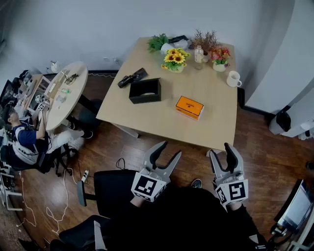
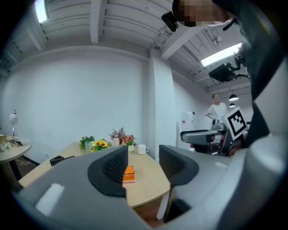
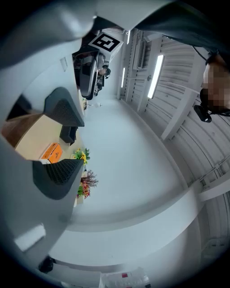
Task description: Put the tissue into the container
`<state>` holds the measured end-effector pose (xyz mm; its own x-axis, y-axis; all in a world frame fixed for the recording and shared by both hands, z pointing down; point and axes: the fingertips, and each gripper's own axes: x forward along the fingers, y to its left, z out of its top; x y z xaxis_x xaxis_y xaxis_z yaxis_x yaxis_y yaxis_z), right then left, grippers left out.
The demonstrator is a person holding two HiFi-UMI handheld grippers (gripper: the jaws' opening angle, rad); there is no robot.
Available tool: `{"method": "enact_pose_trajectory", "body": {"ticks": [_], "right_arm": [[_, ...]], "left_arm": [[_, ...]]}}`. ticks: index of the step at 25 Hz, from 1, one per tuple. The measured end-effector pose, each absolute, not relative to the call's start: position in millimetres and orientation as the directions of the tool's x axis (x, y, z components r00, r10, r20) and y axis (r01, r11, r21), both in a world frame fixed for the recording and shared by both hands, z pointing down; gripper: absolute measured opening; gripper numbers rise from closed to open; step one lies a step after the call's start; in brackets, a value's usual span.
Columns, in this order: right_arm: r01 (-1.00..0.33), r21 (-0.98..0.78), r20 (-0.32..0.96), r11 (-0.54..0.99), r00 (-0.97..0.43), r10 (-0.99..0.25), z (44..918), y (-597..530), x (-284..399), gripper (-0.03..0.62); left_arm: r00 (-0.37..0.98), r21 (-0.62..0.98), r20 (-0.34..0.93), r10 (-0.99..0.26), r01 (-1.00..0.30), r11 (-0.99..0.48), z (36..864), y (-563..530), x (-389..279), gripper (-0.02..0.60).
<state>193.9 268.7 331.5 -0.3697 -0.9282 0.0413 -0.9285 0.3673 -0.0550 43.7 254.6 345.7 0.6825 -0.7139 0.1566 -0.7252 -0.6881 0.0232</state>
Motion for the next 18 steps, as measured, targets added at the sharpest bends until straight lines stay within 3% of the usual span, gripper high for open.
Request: {"method": "enact_pose_trajectory", "body": {"ticks": [8,18], "right_arm": [[-0.917,-0.059,0.046,0.394,-0.397,-0.917,344.0,241.8,216.8,0.227],[-0.939,-0.033,0.156,0.343,-0.344,-0.926,390.8,184.9,211.8,0.227]], "left_arm": [[0.657,-0.039,0.187,-0.73,-0.738,-0.674,355.8,221.6,61.4,0.21],[0.685,-0.017,0.27,-0.677,-0.7,-0.714,402.1,145.0,48.8,0.245]]}}
